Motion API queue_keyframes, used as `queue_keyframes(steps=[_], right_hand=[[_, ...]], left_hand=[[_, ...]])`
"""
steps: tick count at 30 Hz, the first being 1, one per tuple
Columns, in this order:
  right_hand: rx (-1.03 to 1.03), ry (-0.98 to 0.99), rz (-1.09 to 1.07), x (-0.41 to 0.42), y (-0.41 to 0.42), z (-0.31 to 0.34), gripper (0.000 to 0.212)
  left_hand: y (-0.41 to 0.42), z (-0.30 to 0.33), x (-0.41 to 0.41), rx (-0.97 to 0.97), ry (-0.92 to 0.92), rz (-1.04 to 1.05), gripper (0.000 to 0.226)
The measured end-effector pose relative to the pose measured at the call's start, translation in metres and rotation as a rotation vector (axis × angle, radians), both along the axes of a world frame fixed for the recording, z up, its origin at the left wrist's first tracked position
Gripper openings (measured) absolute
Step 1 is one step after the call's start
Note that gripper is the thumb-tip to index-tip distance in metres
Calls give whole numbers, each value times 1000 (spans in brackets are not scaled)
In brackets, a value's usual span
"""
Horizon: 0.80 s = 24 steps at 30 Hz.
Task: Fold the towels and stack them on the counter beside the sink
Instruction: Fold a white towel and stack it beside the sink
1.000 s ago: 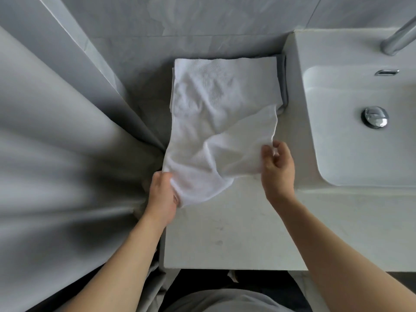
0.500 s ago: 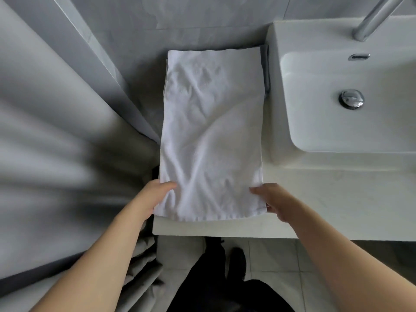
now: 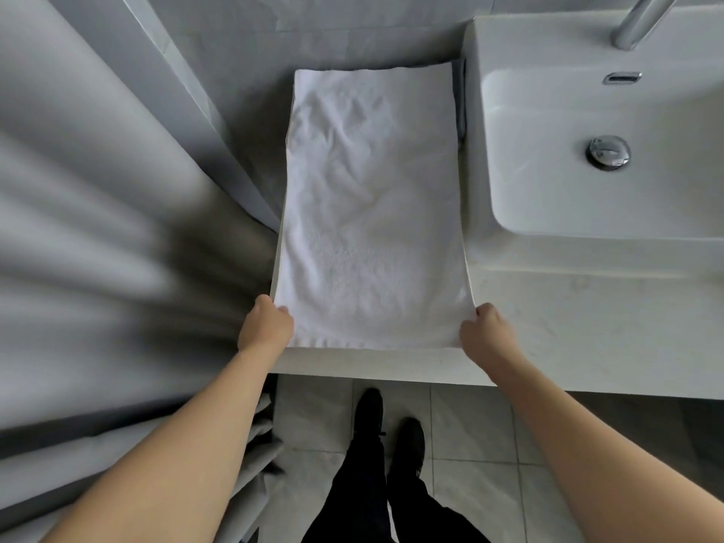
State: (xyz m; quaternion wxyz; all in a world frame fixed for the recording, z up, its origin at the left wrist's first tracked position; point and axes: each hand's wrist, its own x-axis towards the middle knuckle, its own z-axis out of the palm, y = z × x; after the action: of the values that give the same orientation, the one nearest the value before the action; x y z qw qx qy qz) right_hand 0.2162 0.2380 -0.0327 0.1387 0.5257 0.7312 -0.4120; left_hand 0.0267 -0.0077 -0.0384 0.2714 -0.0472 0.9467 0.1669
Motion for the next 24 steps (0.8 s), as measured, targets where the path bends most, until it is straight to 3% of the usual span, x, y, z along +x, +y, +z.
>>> queue_keyframes(steps=[4,7,10,14,17,21,24], right_hand=[[364,42,184,-27,-21,2,50],[584,63,393,-73,-25,2,68],[747,106,536,-116,-16,-4,77],[663,117,734,-154,-7,-24,65],[532,-13,632,-136,10,-47,65],[619,-28,679,-77,28,-53,65],[615,-72,700,-81,27,-46,64]], left_hand=[[15,-1,8,-223,240,-231,35],[38,-8,-2,-139,477,-509,49],[62,-24,-15,-80,524,-719,56],[64,-57,-14,-125,377,-752,67],[53,-71,-13,-139,407,-701,71],[49,-69,-16,-5,420,-619,69],[37,-63,-16,-95,394,-655,73]])
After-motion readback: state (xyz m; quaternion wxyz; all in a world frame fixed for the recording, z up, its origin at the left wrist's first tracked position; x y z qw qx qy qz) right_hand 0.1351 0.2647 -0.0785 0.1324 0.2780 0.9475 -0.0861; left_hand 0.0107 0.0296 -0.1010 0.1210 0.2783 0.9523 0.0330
